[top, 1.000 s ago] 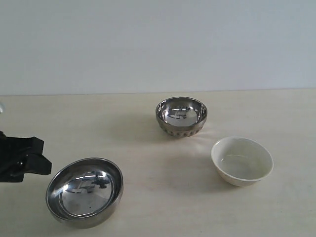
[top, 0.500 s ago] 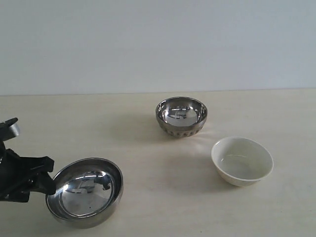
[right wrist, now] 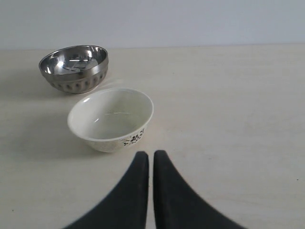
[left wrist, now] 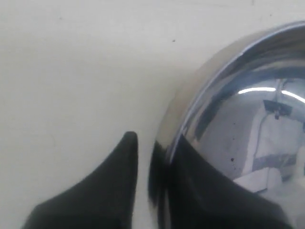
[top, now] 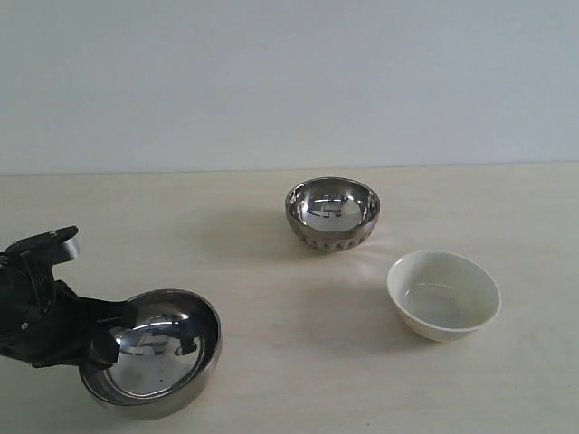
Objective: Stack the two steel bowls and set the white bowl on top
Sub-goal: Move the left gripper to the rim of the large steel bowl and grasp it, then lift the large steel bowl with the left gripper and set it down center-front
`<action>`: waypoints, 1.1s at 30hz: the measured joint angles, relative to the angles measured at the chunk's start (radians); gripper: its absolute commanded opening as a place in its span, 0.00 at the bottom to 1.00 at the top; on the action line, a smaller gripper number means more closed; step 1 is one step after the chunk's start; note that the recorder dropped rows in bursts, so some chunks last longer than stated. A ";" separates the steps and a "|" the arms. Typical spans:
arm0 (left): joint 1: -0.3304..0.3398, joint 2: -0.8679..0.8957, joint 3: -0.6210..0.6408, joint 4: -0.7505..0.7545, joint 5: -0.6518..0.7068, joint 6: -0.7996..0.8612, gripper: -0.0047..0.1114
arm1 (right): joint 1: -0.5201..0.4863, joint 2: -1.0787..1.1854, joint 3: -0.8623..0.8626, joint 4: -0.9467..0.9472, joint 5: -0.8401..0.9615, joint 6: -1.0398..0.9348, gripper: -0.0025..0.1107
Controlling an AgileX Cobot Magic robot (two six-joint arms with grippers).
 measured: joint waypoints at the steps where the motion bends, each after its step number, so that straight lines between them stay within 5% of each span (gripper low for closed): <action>1: 0.000 0.000 -0.002 -0.003 -0.002 0.013 0.07 | 0.000 0.000 0.000 0.000 0.000 0.000 0.02; 8: -0.028 0.002 -0.184 -0.194 0.218 0.142 0.07 | 0.000 0.000 0.000 0.000 0.000 0.000 0.02; 15: -0.136 0.012 -0.297 -0.247 0.151 0.115 0.07 | 0.000 0.000 0.000 0.000 0.000 0.000 0.02; 33: -0.199 0.230 -0.430 0.064 0.151 -0.214 0.07 | 0.000 0.000 0.000 0.000 0.000 0.000 0.02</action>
